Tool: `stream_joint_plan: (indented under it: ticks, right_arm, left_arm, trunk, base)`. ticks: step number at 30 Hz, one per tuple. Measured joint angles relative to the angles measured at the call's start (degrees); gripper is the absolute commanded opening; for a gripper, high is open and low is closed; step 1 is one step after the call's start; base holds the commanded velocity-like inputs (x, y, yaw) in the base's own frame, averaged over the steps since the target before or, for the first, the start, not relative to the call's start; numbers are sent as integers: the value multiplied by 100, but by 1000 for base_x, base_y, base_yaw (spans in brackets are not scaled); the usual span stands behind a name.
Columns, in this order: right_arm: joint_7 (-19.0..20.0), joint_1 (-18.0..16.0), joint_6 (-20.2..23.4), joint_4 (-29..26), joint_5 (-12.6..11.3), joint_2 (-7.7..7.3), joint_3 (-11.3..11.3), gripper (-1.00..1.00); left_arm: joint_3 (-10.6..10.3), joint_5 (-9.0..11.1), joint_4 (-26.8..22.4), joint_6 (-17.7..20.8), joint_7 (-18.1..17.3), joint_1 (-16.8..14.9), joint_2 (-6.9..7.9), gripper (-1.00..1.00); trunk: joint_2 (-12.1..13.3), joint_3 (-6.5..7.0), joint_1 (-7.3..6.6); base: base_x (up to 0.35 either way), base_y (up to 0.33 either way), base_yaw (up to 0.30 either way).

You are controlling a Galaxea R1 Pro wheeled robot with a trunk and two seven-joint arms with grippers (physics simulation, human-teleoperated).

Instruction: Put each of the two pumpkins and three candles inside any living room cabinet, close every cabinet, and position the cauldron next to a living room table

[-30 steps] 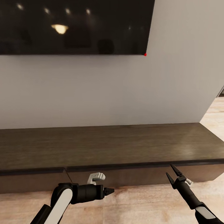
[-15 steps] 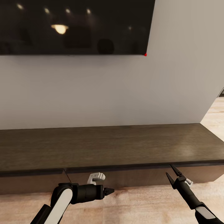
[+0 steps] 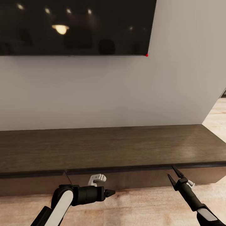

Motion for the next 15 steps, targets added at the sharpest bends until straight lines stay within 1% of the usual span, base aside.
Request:
stream_joint_plan:
  ticks: [15]
  right_arm:
    - [-14, 8, 16, -8, -1, -29, -12, 100]
  left_arm:
    - [0, -7, 1, 0, 0, 0, 0, 100]
  trunk:
    - [0, 0, 0]
  base:
    - [0, 0, 0]
